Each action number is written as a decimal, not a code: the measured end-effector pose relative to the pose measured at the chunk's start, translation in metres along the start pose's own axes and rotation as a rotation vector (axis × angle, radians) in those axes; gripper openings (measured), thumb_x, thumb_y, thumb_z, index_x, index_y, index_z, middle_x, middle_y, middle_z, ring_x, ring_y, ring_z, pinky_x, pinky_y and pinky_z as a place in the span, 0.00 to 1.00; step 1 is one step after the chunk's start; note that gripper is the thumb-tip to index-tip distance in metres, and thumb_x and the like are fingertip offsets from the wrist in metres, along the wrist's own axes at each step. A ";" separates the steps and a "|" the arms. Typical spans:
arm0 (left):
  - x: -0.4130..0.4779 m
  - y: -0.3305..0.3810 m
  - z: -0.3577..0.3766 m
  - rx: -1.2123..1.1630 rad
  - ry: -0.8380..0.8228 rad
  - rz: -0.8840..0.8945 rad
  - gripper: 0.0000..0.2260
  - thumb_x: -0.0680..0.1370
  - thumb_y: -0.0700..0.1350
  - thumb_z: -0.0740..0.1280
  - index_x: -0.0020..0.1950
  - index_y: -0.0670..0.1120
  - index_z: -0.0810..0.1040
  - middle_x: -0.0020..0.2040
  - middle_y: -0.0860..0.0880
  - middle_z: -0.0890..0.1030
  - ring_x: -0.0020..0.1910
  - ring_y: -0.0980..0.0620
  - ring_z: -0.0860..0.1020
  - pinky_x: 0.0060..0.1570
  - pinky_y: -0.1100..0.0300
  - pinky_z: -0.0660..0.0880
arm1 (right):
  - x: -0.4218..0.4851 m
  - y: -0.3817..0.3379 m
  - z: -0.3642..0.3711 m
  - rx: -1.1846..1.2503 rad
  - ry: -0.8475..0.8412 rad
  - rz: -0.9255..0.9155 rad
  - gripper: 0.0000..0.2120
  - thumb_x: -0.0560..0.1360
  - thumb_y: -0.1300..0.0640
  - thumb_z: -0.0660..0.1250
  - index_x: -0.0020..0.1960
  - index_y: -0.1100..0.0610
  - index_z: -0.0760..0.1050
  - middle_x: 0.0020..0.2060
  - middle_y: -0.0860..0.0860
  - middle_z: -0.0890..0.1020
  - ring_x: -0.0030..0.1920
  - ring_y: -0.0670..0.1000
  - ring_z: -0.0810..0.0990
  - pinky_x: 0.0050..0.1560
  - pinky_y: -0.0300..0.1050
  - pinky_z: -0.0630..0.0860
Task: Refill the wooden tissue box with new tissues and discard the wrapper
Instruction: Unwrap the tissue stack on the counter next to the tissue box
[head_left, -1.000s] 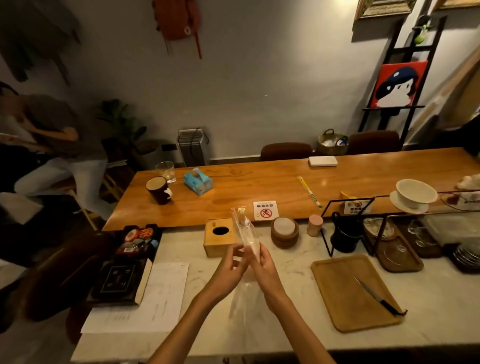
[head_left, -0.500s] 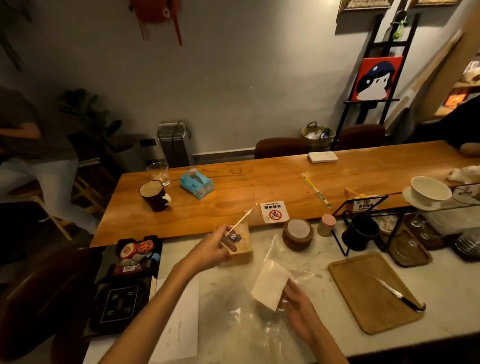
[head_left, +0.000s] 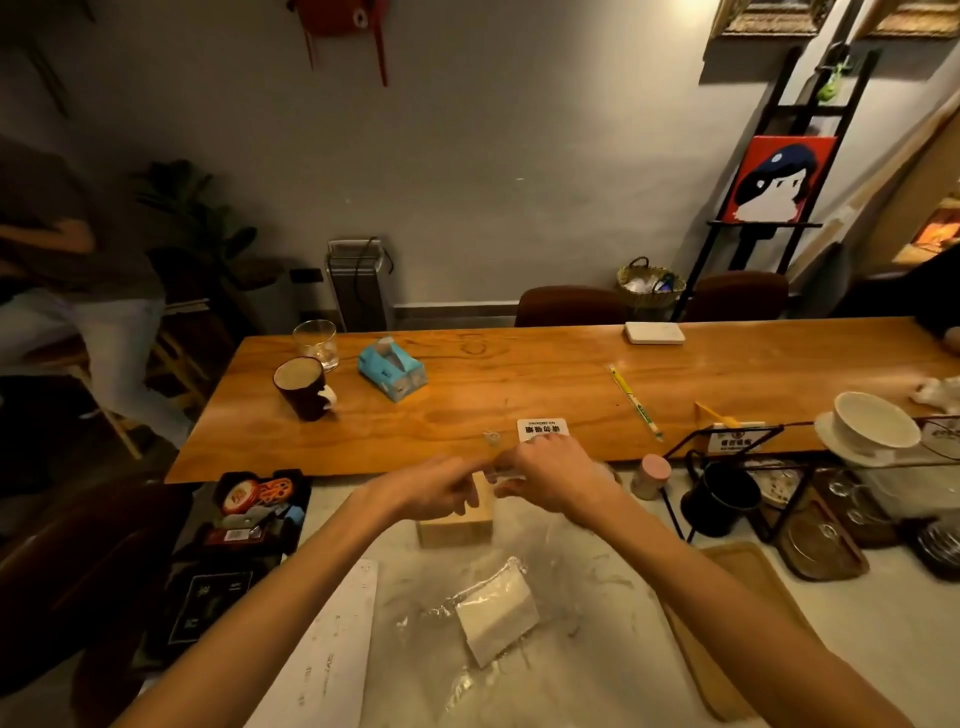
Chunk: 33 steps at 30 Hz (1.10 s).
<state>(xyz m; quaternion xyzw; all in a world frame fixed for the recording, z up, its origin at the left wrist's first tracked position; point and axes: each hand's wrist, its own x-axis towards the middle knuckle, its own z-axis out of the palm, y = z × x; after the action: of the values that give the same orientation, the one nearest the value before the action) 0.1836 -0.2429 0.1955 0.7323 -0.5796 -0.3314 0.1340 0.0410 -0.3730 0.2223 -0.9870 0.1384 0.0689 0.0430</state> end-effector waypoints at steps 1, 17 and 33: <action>-0.001 -0.001 -0.004 0.005 0.029 0.004 0.15 0.79 0.38 0.63 0.64 0.51 0.72 0.53 0.49 0.82 0.45 0.55 0.82 0.47 0.53 0.82 | 0.004 0.000 -0.005 -0.020 -0.012 -0.014 0.14 0.78 0.46 0.65 0.61 0.48 0.78 0.58 0.51 0.82 0.59 0.54 0.79 0.59 0.52 0.75; -0.066 -0.036 -0.034 -0.217 0.280 -0.044 0.07 0.77 0.42 0.68 0.54 0.51 0.82 0.47 0.53 0.85 0.45 0.57 0.84 0.48 0.57 0.82 | -0.018 0.071 -0.015 0.245 0.008 -0.059 0.09 0.75 0.47 0.69 0.54 0.45 0.83 0.52 0.41 0.84 0.52 0.43 0.81 0.52 0.42 0.78; -0.063 -0.055 -0.023 -0.522 0.333 -0.013 0.12 0.75 0.40 0.69 0.58 0.46 0.81 0.49 0.50 0.86 0.48 0.51 0.85 0.48 0.58 0.82 | -0.040 0.098 -0.007 0.461 -0.048 0.099 0.08 0.75 0.50 0.70 0.52 0.47 0.83 0.45 0.41 0.85 0.45 0.37 0.81 0.49 0.38 0.80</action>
<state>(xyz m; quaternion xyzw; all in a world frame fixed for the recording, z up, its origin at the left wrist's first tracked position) 0.2333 -0.1717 0.2015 0.7211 -0.4402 -0.3456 0.4085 -0.0238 -0.4574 0.2290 -0.9412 0.1978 0.0608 0.2670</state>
